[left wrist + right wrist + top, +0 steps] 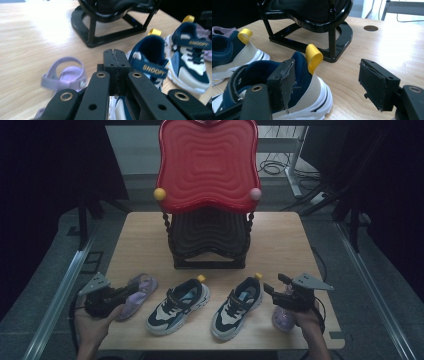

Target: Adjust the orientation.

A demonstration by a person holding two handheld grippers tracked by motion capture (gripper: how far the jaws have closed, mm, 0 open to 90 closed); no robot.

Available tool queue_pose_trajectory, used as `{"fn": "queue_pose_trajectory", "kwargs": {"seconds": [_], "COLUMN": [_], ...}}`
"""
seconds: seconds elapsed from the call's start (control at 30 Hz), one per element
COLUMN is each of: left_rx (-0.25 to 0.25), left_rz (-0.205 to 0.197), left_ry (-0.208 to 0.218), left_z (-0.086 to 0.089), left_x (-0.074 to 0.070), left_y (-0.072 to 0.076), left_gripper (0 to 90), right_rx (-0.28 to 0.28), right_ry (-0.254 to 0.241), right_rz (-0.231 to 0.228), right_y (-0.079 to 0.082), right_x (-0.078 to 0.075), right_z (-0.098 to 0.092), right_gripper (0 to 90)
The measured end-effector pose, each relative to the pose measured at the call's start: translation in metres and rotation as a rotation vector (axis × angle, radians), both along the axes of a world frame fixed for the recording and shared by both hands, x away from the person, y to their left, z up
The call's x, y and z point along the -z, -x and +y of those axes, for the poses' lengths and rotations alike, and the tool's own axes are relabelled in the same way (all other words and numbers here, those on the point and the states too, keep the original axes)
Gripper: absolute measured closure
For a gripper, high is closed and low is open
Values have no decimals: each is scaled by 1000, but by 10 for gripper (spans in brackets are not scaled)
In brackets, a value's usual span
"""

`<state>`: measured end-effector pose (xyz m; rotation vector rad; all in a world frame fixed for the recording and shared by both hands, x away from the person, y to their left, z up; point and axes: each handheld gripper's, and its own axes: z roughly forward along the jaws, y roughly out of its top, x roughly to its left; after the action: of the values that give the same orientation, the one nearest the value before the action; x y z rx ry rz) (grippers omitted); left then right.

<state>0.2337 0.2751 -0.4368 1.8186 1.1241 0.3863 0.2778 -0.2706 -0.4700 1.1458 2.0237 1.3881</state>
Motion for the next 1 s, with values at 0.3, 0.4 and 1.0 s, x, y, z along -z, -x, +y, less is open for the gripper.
{"fn": "queue_pose_trajectory", "kwargs": {"seconds": [0.3, 0.4, 1.0], "left_rx": [-59, -81, -29], "left_rz": [77, 113, 236], "left_ry": [-75, -94, -115], "left_z": [23, 31, 26], "left_x": [13, 19, 58], "left_y": [8, 10, 17], "left_gripper": [900, 900, 900], "right_rx": [-25, -23, 50], "right_ry": [-120, -110, -106], "right_rz": [42, 36, 36], "right_y": [0, 1, 1], "right_x": [-2, -2, 2], "right_z": [-4, -5, -13], "right_gripper": [296, 295, 294]}}
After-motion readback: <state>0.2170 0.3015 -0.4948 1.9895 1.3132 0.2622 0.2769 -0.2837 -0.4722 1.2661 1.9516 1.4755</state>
